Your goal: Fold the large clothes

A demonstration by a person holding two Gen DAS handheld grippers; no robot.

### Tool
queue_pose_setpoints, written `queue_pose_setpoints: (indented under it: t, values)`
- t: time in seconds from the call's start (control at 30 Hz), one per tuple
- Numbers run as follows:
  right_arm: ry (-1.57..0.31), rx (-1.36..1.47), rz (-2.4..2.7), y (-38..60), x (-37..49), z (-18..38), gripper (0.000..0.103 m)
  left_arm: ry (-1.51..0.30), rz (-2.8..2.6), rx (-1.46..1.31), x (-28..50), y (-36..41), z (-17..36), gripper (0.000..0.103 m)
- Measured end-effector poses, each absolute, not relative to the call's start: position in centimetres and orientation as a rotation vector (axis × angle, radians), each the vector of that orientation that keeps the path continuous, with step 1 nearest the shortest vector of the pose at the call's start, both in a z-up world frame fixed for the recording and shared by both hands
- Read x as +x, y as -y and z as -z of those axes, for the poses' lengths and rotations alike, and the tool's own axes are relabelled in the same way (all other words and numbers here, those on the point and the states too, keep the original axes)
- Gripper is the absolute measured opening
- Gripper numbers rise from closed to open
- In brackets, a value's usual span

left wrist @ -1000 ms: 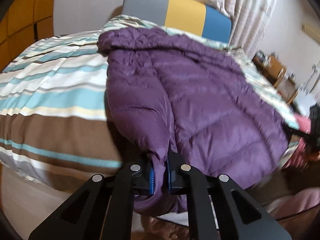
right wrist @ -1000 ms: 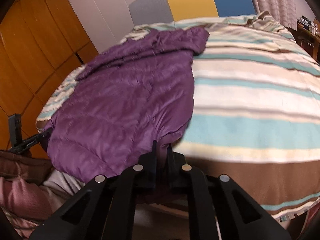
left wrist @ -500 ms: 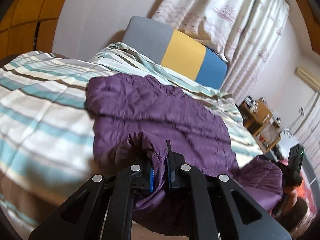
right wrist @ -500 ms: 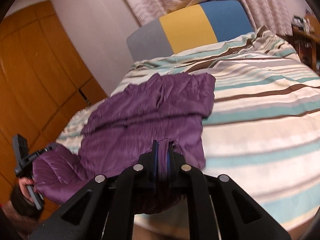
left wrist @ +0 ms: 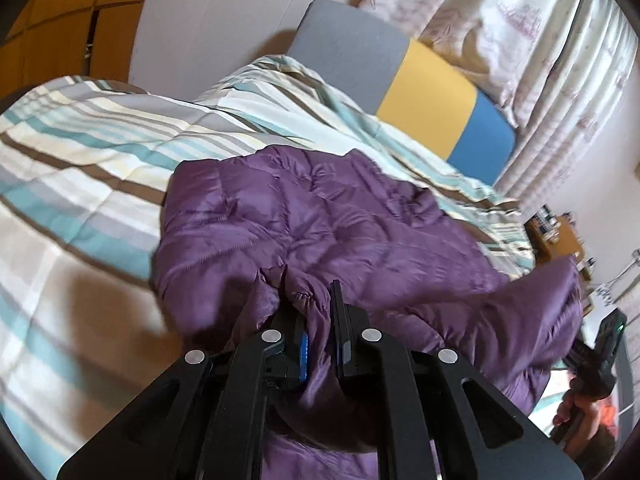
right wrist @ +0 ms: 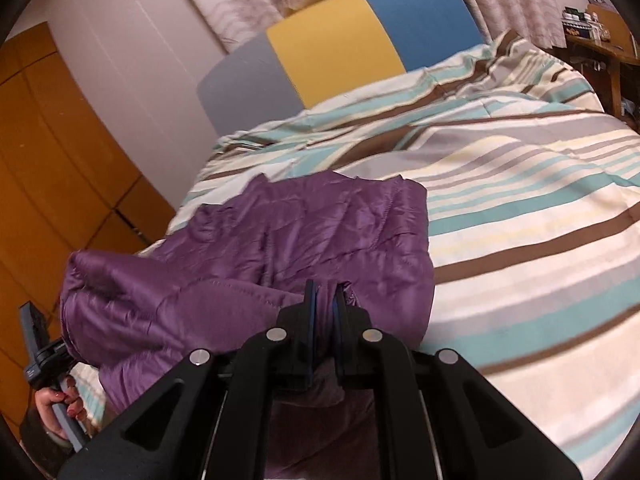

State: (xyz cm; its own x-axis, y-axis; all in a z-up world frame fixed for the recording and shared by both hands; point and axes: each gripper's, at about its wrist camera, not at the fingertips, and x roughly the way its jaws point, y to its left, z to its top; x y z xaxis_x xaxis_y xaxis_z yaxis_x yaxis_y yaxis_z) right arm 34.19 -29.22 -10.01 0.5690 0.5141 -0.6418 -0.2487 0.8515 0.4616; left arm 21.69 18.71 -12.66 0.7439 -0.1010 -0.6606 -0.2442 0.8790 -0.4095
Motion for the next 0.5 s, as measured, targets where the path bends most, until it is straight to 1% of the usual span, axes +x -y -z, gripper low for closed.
queue_pose_setpoints:
  t: [0.2, 0.3, 0.33, 0.37, 0.4, 0.43, 0.47, 0.5]
  values:
    - [-0.880, 0.358, -0.422, 28.8, 36.5, 12.7, 0.006, -0.748, -0.115, -0.463, 23.9, -19.1, 13.9, 0.010]
    - [-0.868, 0.355, -0.422, 28.5, 36.5, 13.0, 0.020, -0.734, -0.113, -0.497, 23.6, -19.1, 14.1, 0.016]
    - [-0.851, 0.379, -0.431, 28.8, 36.2, 12.9, 0.039, -0.717, -0.108, -0.522, 23.1, -19.3, 14.0, 0.021]
    - [-0.833, 0.398, -0.425, 29.2, 35.9, 12.7, 0.071, -0.699, -0.104, -0.540, 22.8, -19.3, 13.9, 0.031]
    - [-0.794, 0.426, -0.394, 29.9, 35.3, 12.4, 0.081, -0.667, -0.094, -0.565, 22.0, -19.5, 13.7, 0.037]
    - [-0.743, 0.461, -0.376, 30.8, 34.5, 12.0, 0.087, -0.638, -0.087, -0.581, 21.3, -19.6, 13.6, 0.052]
    - [-0.714, 0.487, -0.376, 31.4, 34.0, 11.8, 0.088, -0.603, -0.088, -0.589, 20.4, -19.6, 13.4, 0.071]
    - [-0.697, 0.515, -0.381, 32.2, 33.4, 11.8, 0.089, -0.551, -0.115, -0.581, 19.1, -19.6, 13.1, 0.083]
